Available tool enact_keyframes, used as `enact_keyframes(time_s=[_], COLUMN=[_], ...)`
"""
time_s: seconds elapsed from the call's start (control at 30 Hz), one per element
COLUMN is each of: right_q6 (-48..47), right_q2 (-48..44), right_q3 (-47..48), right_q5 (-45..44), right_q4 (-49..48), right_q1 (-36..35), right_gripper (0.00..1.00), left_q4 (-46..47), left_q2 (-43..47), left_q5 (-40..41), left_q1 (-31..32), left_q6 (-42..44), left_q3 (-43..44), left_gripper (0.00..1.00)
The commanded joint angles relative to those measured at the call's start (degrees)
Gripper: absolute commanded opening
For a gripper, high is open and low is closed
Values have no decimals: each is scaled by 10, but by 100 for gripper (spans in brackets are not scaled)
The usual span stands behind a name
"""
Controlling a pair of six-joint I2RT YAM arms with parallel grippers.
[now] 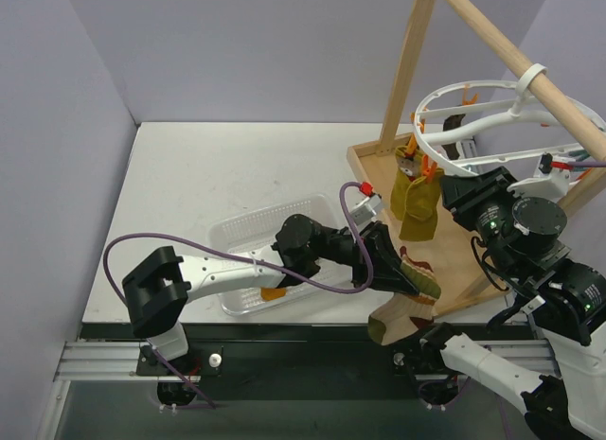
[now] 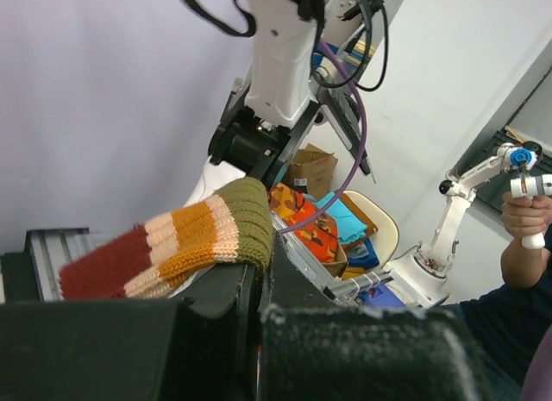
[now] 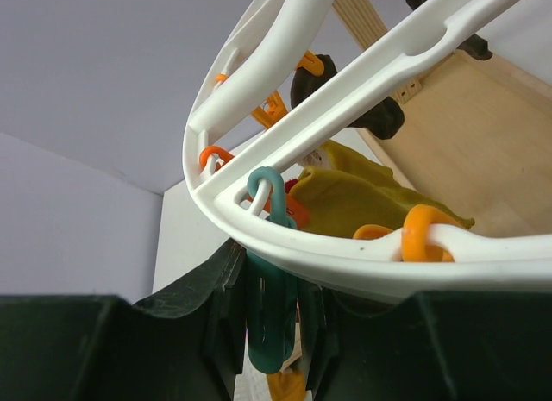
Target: Remove the socks clipped to the hanger
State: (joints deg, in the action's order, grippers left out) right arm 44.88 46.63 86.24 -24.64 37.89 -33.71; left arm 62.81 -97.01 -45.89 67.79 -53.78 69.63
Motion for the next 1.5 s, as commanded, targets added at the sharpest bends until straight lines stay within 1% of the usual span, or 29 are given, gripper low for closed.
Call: enact_keyframes(time_s=[0.0, 0.07, 0.1, 0.13, 0.2, 0.23, 0.3, 0.33, 0.43, 0.5, 0.57, 0.63, 0.67, 0.7, 0.73, 0.77, 0.8, 0.87, 0.9, 1.0, 1.07, 1.13, 1.17, 1.2, 1.23, 1.3, 1.33, 1.37, 1.47], right_q6=[-7, -8, -9, -10, -10, -14, -16, -18, -20, -21, -23, -25, -25, -27, -27, -26, -28, -29, -30, -31, -36, -40, -41, -43, -45, -49, -51, -53, -57], right_q2=[-9, -12, -12, -15, -16, -15, -15, -12, -12, -13, -13, -9, -8, -8, -7, -6, -5, -6, -6, -7, -8, -5, -4, -1, -1, 0, 0, 0, 0], right_q3=[-2, -1, 0, -1, -3, -2, 2, 3, 10, 13, 17, 21, 22, 23, 23, 22, 22, 22, 22, 24, 28, 31, 38, 39, 41, 44, 46, 46, 47], right_q5=[-10, -5, -4, -2, 1, 3, 9, 12, 22, 28, 32, 35, 35, 35, 37, 39, 40, 41, 41, 36, 35, 34, 34, 37, 40, 46, 50, 53, 63], right_q4=[-24, -15, -11, -4, 1, 6, 12, 18, 29, 32, 38, 45, 46, 49, 52, 54, 55, 61, 65, 70, 74, 83, 85, 90, 94, 99, 99, 100, 104], right_q1=[4, 4, 4, 4, 5, 5, 5, 5, 5, 5, 5, 5, 5, 5, 5, 5, 5, 5, 5, 5, 5, 5, 5, 5, 5, 5, 5, 6, 6], right_gripper=[0, 0, 0, 0, 0, 0, 0, 0, 0, 0, 0, 0, 0, 0, 0, 0, 1, 1, 2, 2, 3, 3, 4, 4, 4, 5, 5, 5, 6], left_q4=[-59, -131, -164, -241, -337, -435, -535, -609, -712, -741, -765, -782, -786, -790, -798, -799, -802, -810, -808, -786, -757, -683, -648, -571, -540, -473, -457, -443, -394], left_q2=[61, 97, 111, 125, 167, 178, 209, 219, 248, 266, 276, 277, 276, 276, 276, 278, 280, 285, 289, 306, 323, 339, 342, 343, 338, 327, 307, 295, 237], left_q5=[-6, 12, 20, 29, 67, 84, 150, 171, 246, 294, 308, 316, 319, 326, 346, 358, 370, 409, 418, 445, 433, 399, 372, 334, 319, 306, 307, 306, 299], left_q1=[-46, -72, -107, -123, -172, -186, -207, -224, -252, -262, -271, -272, -273, -272, -273, -272, -272, -272, -270, -263, -258, -248, -242, -234, -209, -177, -141, -127, -94], left_q6=[18, 33, 54, 70, 133, 161, 234, 254, 315, 342, 351, 351, 352, 350, 346, 345, 344, 343, 341, 337, 330, 323, 321, 321, 322, 342, 355, 385, 415], left_q3=[-27, -61, -70, -78, -89, -85, -71, -68, -63, -67, -74, -79, -80, -83, -85, -91, -92, -95, -96, -110, -121, -146, -157, -171, -173, -168, -152, -144, -101], left_gripper=[0, 0, 0, 0, 0, 0, 0, 0, 0, 0, 1, 14, 20, 34, 39, 51, 59, 66, 73, 74, 73, 67, 67, 67, 67, 69, 71, 75, 80])
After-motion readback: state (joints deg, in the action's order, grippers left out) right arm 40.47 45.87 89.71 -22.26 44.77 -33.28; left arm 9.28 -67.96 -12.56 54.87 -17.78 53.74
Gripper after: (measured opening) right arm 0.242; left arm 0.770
